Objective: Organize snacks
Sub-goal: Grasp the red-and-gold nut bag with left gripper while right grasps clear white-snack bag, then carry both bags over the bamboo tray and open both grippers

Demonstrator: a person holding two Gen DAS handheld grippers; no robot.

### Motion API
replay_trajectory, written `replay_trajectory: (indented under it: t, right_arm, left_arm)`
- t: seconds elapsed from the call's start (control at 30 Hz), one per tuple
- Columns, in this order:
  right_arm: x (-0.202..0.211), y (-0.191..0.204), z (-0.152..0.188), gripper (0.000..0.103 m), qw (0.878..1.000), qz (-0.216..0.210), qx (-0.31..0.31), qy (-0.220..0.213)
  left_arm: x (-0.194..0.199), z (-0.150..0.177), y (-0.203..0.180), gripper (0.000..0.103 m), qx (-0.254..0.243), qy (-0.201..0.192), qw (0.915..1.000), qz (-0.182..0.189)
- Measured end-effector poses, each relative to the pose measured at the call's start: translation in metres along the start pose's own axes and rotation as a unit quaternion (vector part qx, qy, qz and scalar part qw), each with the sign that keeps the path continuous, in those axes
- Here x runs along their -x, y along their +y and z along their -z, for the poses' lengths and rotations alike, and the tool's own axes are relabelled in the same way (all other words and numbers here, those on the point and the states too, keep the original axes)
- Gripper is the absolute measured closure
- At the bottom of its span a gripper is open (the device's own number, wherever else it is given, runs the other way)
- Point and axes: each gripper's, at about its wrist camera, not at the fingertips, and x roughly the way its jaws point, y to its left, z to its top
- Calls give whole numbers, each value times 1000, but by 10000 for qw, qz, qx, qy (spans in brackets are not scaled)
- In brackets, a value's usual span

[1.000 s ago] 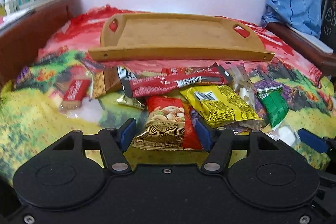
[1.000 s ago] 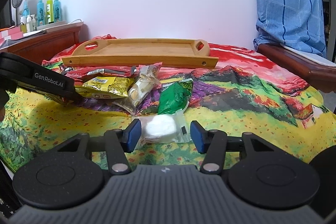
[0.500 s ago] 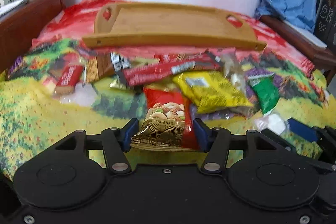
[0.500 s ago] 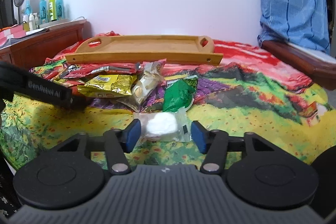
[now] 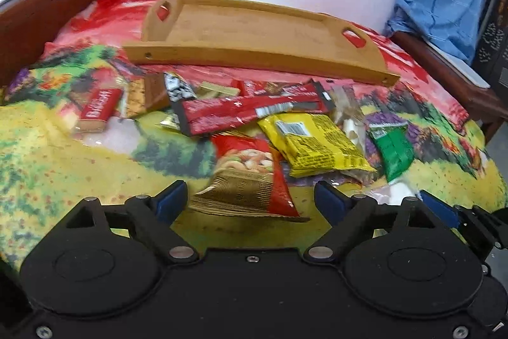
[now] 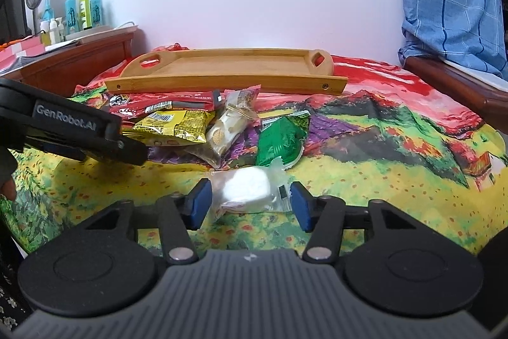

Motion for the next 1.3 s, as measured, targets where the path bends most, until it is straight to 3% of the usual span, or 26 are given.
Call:
replay_trajectory:
  t: [0.13,0.23,0.33,0.37,0.53,0.7,0.83,0.9,0.93,1.07,1.1,1.13,1.3]
  right_arm:
    - [1,0,1,45,10000,18,-12,-45]
    - [3,1,1,48,10000,32,-2,-92]
    - [4,0,0,49,9999,49,-20,-132]
    - [4,0,0,49,9999,47,-29,-119]
    - [-1,1,-2,43,10000,72,4,-69]
    - [-1,2,-5,56,9999,94,24,-51]
    - [4,4,-5,58,9999,107,68,-13]
    - [2,5,-6,46,9998,145,100,40]
    - [0,6,-6,34,9997,206,124,90]
    - [-8,7,-5,33,9995,216,158,173]
    - [-9,9,-6,35,9993,234,214,183]
    - [-10,11,-6,48,9991,233,278,210]
    - [-1,16,-5,57,9990,160,379,168]
  left_arm:
    - [10,-1,-1,16,-219,-405,9985,-300]
    - [8,-2,-2,18,-352,-454,9981,-219]
    - [0,0,-5,45,-359,-289,9989,-77]
    - [-3,1,-5,49,-334,-188,9993,-57]
    - [-1,7,-8,50,-282,-289,9992,-76]
    - [15,8,-12,52,-367,-525,9979,-63]
    - [24,12,-14,53,-483,-587,9971,-40]
    - [23,14,-14,54,-500,-499,9975,-57]
    - [22,17,-13,54,-502,-478,9976,-57]
    - [16,22,-12,54,-553,-291,9980,-74]
    - [13,23,-12,54,-550,-233,9982,-92]
    - [11,24,-12,54,-532,-183,9984,-103]
    - [17,23,-10,58,-461,-324,9983,-135]
